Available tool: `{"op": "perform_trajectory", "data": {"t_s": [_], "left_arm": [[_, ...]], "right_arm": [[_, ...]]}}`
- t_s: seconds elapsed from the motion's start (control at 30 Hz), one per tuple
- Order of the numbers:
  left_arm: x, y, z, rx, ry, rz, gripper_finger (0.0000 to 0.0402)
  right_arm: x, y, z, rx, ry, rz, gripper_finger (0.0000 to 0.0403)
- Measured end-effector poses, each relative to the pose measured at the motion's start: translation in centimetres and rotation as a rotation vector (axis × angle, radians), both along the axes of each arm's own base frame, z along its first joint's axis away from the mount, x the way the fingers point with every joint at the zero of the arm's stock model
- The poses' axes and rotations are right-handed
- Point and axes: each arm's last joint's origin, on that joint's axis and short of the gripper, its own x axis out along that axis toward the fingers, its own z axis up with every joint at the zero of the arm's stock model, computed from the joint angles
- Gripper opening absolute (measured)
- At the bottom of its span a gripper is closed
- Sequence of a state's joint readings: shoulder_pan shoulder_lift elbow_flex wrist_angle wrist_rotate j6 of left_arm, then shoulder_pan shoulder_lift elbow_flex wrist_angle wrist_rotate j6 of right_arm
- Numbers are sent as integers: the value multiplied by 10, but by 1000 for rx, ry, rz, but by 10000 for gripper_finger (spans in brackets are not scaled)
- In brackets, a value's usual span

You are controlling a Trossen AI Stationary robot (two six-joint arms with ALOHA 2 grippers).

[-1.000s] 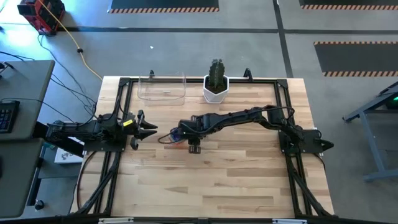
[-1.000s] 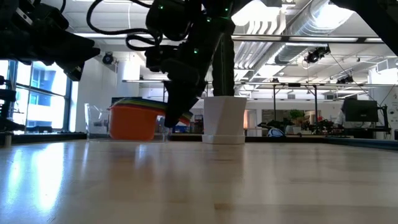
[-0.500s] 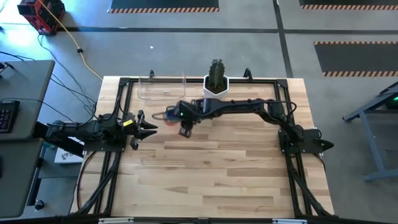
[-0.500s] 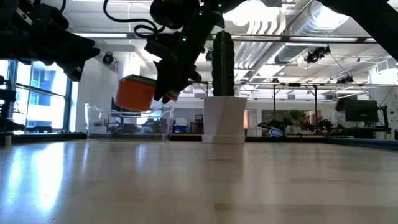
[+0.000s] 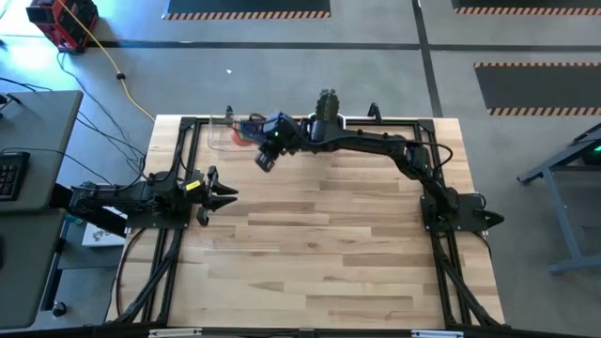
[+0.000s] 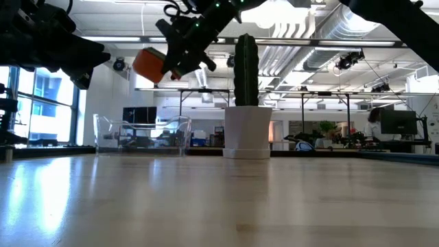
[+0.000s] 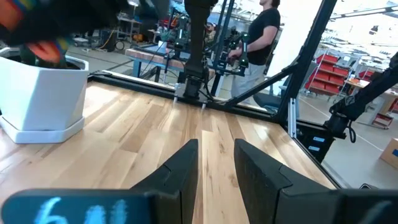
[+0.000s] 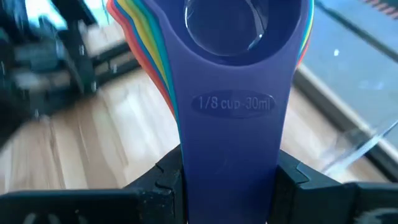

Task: Nest measuring cups in basket
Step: Put the stacked measuring cups into the bin

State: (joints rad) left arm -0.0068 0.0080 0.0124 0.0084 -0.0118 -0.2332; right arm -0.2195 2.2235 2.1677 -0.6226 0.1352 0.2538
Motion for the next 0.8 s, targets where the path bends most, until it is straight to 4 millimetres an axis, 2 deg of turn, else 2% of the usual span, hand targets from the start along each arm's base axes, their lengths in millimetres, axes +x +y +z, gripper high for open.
{"op": "perform_trajectory", "data": {"t_s": [0.2, 0.4, 0.5, 0.6, 0.8], "left_arm": [[0, 0, 0, 0, 0, 0, 94], [0, 0, 0, 0, 0, 0, 94], [0, 0, 0, 0, 1, 0, 94], [0, 0, 0, 0, 0, 0, 94], [0, 0, 0, 0, 0, 0, 94]], "right_arm": [[-2, -27, 16, -55, -101, -24, 122], [-3, -59, 20, -112, -190, -56, 122], [2, -74, 11, -116, -236, -63, 122], [9, -84, -7, -109, -238, -60, 122], [19, -85, -38, -84, -172, -17, 122]]}}
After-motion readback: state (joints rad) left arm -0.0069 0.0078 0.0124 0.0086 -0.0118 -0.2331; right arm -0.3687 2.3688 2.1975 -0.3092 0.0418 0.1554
